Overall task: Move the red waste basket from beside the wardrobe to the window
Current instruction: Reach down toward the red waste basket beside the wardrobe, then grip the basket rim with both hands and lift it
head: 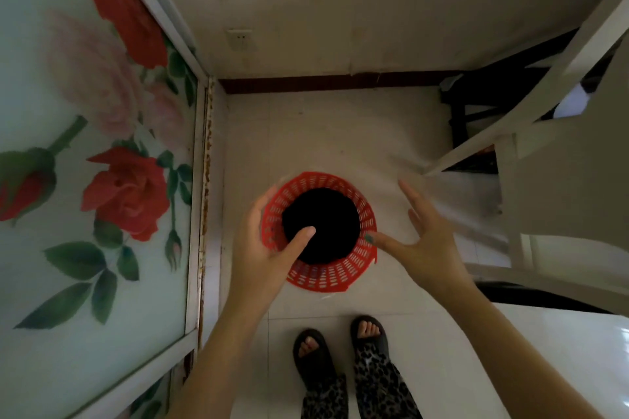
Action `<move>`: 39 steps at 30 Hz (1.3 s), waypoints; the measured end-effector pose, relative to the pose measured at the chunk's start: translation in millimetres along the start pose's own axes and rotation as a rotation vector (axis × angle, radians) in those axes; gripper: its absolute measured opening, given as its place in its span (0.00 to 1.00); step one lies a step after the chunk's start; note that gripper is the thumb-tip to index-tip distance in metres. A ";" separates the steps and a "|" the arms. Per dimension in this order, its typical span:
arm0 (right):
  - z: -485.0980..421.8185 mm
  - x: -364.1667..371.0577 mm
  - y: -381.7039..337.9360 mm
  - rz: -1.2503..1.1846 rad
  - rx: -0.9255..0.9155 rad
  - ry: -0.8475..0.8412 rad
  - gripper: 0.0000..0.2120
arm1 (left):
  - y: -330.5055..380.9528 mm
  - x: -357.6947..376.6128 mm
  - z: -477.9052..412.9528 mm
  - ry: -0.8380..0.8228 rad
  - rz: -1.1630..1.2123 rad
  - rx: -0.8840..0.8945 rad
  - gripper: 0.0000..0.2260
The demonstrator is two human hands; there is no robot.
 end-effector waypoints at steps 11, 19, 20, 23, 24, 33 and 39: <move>-13.6 30.2 82.6 0.040 0.127 -0.049 0.47 | -100.5 17.9 -20.6 -0.012 -0.086 -0.145 0.27; -30.2 50.3 140.1 0.066 0.195 -0.067 0.44 | -169.1 32.5 -38.7 0.004 -0.082 -0.211 0.28; -31.7 52.6 147.6 0.071 0.205 -0.070 0.43 | -178.1 34.6 -39.8 0.006 -0.090 -0.223 0.28; -36.9 59.9 166.8 0.079 0.216 -0.081 0.43 | -199.6 39.1 -44.1 0.016 -0.096 -0.260 0.29; -39.9 62.4 173.1 0.080 0.214 -0.085 0.43 | -206.1 41.4 -46.7 0.018 -0.091 -0.269 0.29; -68.4 81.8 217.9 0.135 0.225 -0.104 0.41 | -245.1 52.1 -67.3 0.038 -0.082 -0.295 0.26; -91.1 89.9 244.3 0.136 0.241 -0.108 0.42 | -265.5 66.5 -84.6 -0.029 -0.124 -0.306 0.31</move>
Point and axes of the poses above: each hand's wrist, its own z-axis away from the middle knuckle, its own x-axis out of the palm, y = z × x, the point moved 10 cm from there along -z, towards the middle knuckle, and after that the axes turned 6 degrees about -x, right-handed, at the moved point
